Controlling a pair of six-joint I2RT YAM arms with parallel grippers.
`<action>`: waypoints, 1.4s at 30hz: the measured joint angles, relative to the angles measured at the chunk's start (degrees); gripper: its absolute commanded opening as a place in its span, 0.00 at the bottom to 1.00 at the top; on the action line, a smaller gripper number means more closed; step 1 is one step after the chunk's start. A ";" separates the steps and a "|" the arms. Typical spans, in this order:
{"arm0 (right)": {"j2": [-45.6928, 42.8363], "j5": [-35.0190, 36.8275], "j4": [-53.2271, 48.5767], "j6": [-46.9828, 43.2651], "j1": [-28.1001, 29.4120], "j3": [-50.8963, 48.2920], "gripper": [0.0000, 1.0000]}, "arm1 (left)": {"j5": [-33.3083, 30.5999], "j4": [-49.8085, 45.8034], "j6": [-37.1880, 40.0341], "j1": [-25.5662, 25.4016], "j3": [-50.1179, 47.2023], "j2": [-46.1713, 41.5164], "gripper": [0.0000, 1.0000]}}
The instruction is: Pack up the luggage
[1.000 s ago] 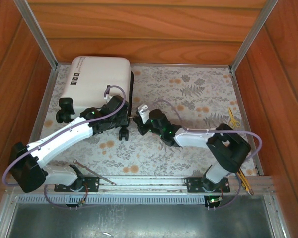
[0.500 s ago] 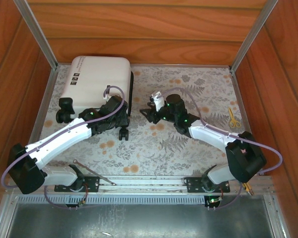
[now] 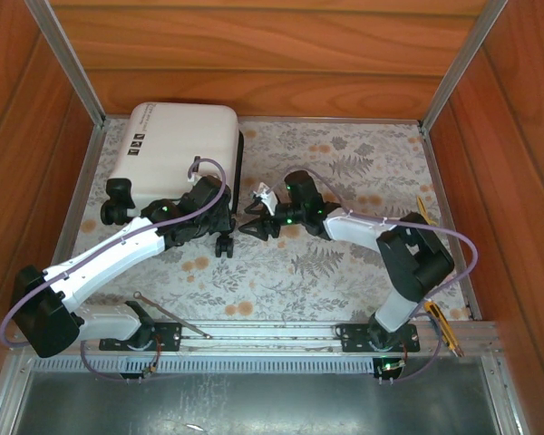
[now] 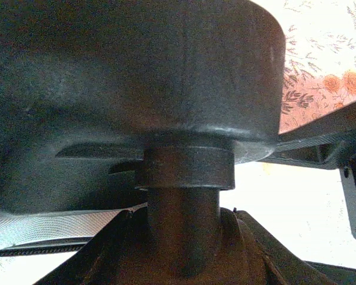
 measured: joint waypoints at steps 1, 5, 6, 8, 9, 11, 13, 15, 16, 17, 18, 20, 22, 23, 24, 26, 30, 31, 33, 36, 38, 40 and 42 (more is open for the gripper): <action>0.79 -0.87 0.00 -0.31 0.00 0.79 0.68 | 0.00 0.00 0.02 0.00 0.00 -0.02 0.00; 2.97 -3.13 -0.09 -1.14 0.00 2.60 0.66 | 0.00 0.00 0.02 0.00 -0.02 -0.04 0.00; 3.45 -3.58 -0.48 -1.36 0.00 3.08 0.65 | 0.00 0.00 0.02 0.00 -0.02 -0.04 0.00; 4.39 -4.04 -1.42 -1.66 0.00 4.11 0.64 | 0.00 0.02 0.02 0.00 -0.02 -0.04 0.00; 4.87 -4.26 -1.84 -1.77 0.00 4.68 0.63 | 0.00 0.00 0.02 0.00 -0.02 -0.04 0.00; 5.57 -4.52 -2.43 -1.90 0.00 5.49 0.61 | 0.00 0.02 0.02 0.00 -0.02 -0.04 0.00; 5.86 -5.11 -3.02 -2.10 -0.04 6.01 0.58 | 0.00 0.02 0.02 0.00 -0.02 -0.04 0.00; 6.21 -5.40 -3.72 -2.14 -0.20 6.62 0.56 | 0.00 0.04 0.02 0.00 -0.04 -0.04 0.00; 6.43 -5.51 -4.07 -2.10 -0.33 7.02 0.55 | 0.00 0.07 0.02 0.00 -0.04 -0.04 0.00; 6.62 -5.66 -4.57 -2.03 -0.35 7.34 0.53 | 0.00 0.07 0.02 0.00 -0.04 -0.04 0.00; 6.91 -5.77 -5.35 -1.92 -0.42 7.96 0.51 | 0.00 0.07 0.02 0.00 -0.04 -0.04 0.00; 7.37 -5.97 -6.82 -1.62 -0.48 9.09 0.49 | -0.04 0.07 0.00 0.00 -0.07 -0.04 0.00; 7.96 -6.45 -8.33 -1.57 -0.61 10.25 0.49 | -0.24 -0.02 0.02 0.09 -0.15 -0.04 0.00; 8.22 -6.80 -8.74 -1.57 -0.66 10.60 0.49 | -0.22 -0.04 0.04 0.13 -0.15 -0.04 0.00; 8.37 -7.02 -9.01 -1.57 -0.72 10.80 0.50 | -0.24 -0.04 0.04 0.13 -0.15 -0.04 0.00; 8.44 -6.88 -9.53 -1.57 -0.74 10.93 0.52 | -0.24 -0.04 0.04 0.13 -0.15 -0.04 0.00; 8.52 -5.73 -11.39 -1.64 -0.70 11.02 0.55 | -0.22 -0.04 0.04 0.13 -0.15 -0.07 0.00; 8.52 -5.42 -11.69 -1.62 -0.70 11.02 0.56 | -0.22 -0.04 0.04 0.13 -0.15 -0.07 0.00; 8.52 -5.18 -11.96 -1.62 -0.72 11.02 0.56 | -0.22 -0.04 0.04 0.13 -0.17 -0.07 0.00; 8.52 -5.16 -11.96 -1.57 -0.72 11.02 0.56 | -0.22 0.02 0.04 0.13 -0.22 -0.09 0.00; 8.52 -5.18 -11.85 -1.36 -0.72 11.02 0.56 | -0.24 0.24 0.04 0.13 -0.42 -0.20 0.00; 8.63 -5.27 -11.63 -0.96 -0.72 11.04 0.55 | -0.22 0.37 0.04 0.13 -0.52 -0.26 0.00; 9.25 -5.55 -11.52 -0.44 -0.72 11.45 0.54 | -0.22 0.50 0.04 0.13 -0.63 -0.28 0.00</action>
